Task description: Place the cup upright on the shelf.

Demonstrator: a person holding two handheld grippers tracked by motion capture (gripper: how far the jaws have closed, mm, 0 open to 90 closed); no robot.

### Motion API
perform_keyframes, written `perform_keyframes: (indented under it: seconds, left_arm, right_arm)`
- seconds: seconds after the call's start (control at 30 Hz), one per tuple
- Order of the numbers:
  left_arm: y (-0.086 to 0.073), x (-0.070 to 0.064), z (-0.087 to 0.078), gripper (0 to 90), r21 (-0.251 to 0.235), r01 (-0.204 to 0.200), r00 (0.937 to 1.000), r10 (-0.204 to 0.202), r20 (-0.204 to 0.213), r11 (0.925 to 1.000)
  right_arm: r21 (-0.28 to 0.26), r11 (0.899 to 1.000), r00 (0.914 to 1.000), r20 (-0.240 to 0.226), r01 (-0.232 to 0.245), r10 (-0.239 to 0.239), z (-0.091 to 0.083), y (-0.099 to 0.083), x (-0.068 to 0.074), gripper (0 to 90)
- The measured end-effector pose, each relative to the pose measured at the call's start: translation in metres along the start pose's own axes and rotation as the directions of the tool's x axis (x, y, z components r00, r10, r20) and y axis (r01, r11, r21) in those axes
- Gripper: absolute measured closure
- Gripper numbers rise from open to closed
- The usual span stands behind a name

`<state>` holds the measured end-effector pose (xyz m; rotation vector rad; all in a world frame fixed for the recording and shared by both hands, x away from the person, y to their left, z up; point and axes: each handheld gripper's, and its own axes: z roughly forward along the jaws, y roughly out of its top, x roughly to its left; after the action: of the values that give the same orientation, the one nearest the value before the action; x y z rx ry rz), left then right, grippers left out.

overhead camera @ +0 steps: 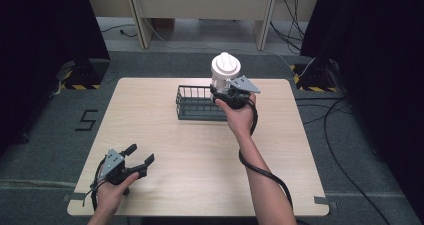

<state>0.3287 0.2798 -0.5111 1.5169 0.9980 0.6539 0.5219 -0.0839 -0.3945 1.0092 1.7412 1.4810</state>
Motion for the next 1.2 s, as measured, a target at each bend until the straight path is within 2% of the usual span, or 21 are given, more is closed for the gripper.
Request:
perform_keyframes:
  seconds: [0.53, 1.2]
  left_arm:
    - [0.001, 0.0, 0.0, 17.5, -0.004, 0.0, 1.0, 0.0, 0.0, 1.0]
    - [0.001, 0.0, 0.0, 17.5, -0.006, -0.001, 1.0, 0.001, 0.003, 1.0]
  right_arm:
    - [-0.002, 1.0, 1.0, 0.001, -0.009, 0.009, 0.013, 0.004, 0.003, 18.4]
    - [0.025, 1.0, 0.9999, 0.006, -0.014, 0.014, 0.031, 0.002, 0.007, 18.4]
